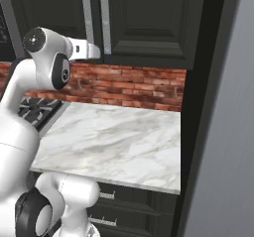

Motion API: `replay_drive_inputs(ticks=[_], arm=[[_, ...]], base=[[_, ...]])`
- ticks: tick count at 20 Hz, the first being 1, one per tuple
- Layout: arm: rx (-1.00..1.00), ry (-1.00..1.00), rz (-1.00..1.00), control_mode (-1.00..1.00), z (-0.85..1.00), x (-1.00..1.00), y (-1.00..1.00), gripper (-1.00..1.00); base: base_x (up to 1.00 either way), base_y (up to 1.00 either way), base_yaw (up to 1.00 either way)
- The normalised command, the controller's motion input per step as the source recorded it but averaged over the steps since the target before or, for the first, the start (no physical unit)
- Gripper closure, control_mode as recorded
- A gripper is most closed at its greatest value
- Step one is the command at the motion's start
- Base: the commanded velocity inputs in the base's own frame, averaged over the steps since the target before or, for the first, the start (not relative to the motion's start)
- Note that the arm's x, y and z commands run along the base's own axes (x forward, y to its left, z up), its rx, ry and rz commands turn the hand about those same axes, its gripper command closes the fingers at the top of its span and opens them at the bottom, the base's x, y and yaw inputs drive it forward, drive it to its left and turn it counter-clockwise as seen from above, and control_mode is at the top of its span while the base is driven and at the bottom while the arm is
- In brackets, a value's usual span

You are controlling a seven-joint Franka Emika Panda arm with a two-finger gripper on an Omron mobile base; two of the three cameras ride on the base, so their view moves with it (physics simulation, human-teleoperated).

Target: Open the cabinet, pick the kettle from the cabinet, and place it in the sink.

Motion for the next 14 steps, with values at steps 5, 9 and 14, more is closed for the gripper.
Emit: replay_drive_inputs(ticks=[5, 9, 14], arm=[[0.00, 0.00, -0.06, -1.00, 0.15, 0.43, 0.00, -1.00], [0.00, 0.00, -0.01, -1.00, 0.16, 0.36, -0.02, -1.00], [0.04, 0.00, 0.00, -1.00, 0.05, 0.29, -0.09, -1.00]], base=[[0.00, 0.00, 0.00], [0.00, 0.00, 0.00], [0.00, 0.00, 0.00]])
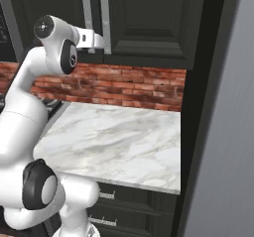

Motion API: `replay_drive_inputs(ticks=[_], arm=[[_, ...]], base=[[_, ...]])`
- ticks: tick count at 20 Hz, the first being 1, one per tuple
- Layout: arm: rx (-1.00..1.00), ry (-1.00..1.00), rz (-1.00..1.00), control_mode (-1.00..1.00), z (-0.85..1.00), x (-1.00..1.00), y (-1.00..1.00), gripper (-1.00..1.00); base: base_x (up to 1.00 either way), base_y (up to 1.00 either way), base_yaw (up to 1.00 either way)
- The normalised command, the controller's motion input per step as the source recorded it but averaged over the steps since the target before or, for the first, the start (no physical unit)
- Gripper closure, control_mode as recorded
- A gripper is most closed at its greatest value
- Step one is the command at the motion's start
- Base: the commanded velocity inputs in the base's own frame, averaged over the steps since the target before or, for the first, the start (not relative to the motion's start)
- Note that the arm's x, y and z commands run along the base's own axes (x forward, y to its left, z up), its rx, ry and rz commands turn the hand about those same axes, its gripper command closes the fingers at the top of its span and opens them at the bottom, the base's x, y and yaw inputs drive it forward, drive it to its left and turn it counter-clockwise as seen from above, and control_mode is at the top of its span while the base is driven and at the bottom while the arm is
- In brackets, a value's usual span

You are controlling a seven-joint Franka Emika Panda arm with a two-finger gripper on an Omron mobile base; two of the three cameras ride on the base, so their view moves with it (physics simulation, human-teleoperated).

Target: Open the cabinet, pick the kettle from the cabinet, and place it in the sink.

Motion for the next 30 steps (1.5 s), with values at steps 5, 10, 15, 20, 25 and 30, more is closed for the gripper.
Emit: replay_drive_inputs(ticks=[5, 10, 15, 20, 25, 30], arm=[[0.12, 0.00, 0.00, -1.00, 0.00, 0.32, -0.06, -1.00], [0.19, 0.05, 0.00, -1.00, 0.00, 0.38, -0.02, -1.00], [0.18, 0.06, 0.00, -1.00, 0.00, 0.41, -0.01, -1.00], [0.04, 0.07, 0.00, -1.00, 0.00, 0.42, -0.03, -1.00], [0.00, 0.00, 0.07, -1.00, -0.05, 0.41, 0.00, -1.00], [0.00, -0.14, 0.12, -1.00, -0.16, 0.37, 0.02, 1.00]], base=[[0.00, 0.00, 0.00], [0.00, 0.00, 0.00], [0.00, 0.00, 0.00], [0.00, 0.00, 0.00], [0.00, 0.00, 0.00], [0.00, 0.00, 0.00]])
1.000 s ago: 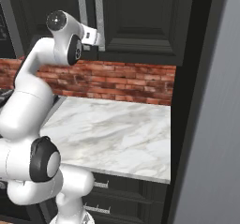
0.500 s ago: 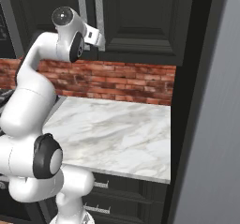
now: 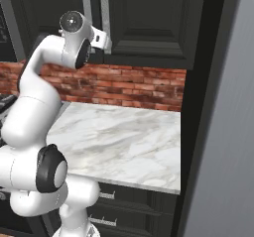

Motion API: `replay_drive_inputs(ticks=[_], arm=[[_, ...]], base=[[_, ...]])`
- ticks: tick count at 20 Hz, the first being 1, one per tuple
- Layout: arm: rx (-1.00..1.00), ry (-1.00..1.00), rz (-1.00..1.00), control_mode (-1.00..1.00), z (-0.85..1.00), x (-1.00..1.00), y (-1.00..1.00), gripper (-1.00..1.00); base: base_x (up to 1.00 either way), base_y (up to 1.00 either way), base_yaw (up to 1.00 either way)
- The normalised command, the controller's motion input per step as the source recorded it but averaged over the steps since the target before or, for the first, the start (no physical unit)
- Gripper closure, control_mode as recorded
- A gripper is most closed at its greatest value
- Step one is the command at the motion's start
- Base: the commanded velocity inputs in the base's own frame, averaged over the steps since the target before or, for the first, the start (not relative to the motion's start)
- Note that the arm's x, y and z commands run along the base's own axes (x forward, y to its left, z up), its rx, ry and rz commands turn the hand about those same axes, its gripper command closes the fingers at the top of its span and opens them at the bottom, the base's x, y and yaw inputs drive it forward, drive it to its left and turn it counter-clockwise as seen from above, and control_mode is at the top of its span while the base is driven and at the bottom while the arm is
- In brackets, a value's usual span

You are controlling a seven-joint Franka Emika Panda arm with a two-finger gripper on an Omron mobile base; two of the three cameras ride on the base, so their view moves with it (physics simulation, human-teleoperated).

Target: Open the cabinet, pick the kettle from the cabinet, and place it in the sink.

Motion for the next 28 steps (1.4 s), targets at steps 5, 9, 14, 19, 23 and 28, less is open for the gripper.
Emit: replay_drive_inputs(ticks=[5, 9, 14, 19, 23, 28], arm=[[0.00, -0.07, 0.08, -1.00, -0.11, 0.39, 0.13, 1.00], [0.00, 0.01, 0.05, -1.00, -0.02, 0.36, 0.24, 1.00], [0.00, 0.06, 0.12, -1.00, 0.00, 0.19, 0.27, 1.00], [-0.01, 0.01, 0.21, -1.00, 0.00, -0.21, 0.29, 1.00], [-0.08, 0.00, 0.19, -1.00, 0.00, -0.40, 0.30, 1.00], [-0.15, 0.01, 0.09, -1.00, 0.00, -0.46, 0.30, 1.00]], base=[[0.00, 0.00, 0.00], [0.00, 0.00, 0.00], [0.00, 0.00, 0.00], [0.00, 0.00, 0.00], [0.00, 0.00, 0.00], [0.00, 0.00, 0.00]])
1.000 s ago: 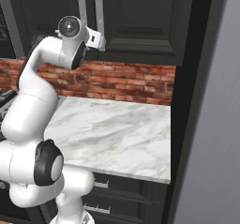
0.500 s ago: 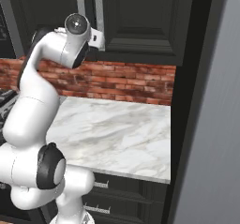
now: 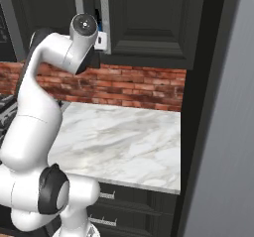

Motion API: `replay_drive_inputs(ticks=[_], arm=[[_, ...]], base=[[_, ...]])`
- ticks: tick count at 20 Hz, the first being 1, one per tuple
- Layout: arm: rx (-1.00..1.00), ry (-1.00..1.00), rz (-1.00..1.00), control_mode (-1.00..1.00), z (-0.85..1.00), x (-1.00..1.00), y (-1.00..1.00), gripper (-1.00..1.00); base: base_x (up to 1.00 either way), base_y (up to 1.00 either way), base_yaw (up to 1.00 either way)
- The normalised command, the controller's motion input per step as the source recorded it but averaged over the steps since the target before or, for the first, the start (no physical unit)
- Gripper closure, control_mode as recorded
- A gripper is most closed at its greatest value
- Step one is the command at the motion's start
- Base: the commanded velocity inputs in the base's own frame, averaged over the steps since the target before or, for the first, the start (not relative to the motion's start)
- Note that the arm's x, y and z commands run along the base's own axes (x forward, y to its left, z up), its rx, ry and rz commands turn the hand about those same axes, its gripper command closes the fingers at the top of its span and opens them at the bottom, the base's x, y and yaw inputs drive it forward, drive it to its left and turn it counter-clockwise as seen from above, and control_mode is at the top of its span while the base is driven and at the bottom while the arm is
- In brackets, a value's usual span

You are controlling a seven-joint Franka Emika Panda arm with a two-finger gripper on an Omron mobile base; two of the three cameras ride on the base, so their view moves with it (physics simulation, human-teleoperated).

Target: Open the cabinet, pick the kettle from the cabinet, and place it in the sink.

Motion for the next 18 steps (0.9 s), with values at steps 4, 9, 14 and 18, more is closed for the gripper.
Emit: replay_drive_inputs(ticks=[4, 9, 14, 18], arm=[[-0.22, 0.09, 0.00, -1.00, 0.02, -0.46, 0.32, 1.00], [-0.21, 0.12, 0.00, -1.00, 0.03, -0.46, 0.36, 1.00], [-0.13, 0.01, 0.00, -1.00, 0.00, -0.45, 0.44, 1.00], [-0.05, 0.00, 0.00, -1.00, 0.00, -0.44, 0.48, 1.00]], base=[[0.00, 0.00, 0.00], [0.00, 0.00, 0.00], [0.00, 0.00, 0.00], [0.00, 0.00, 0.00]])
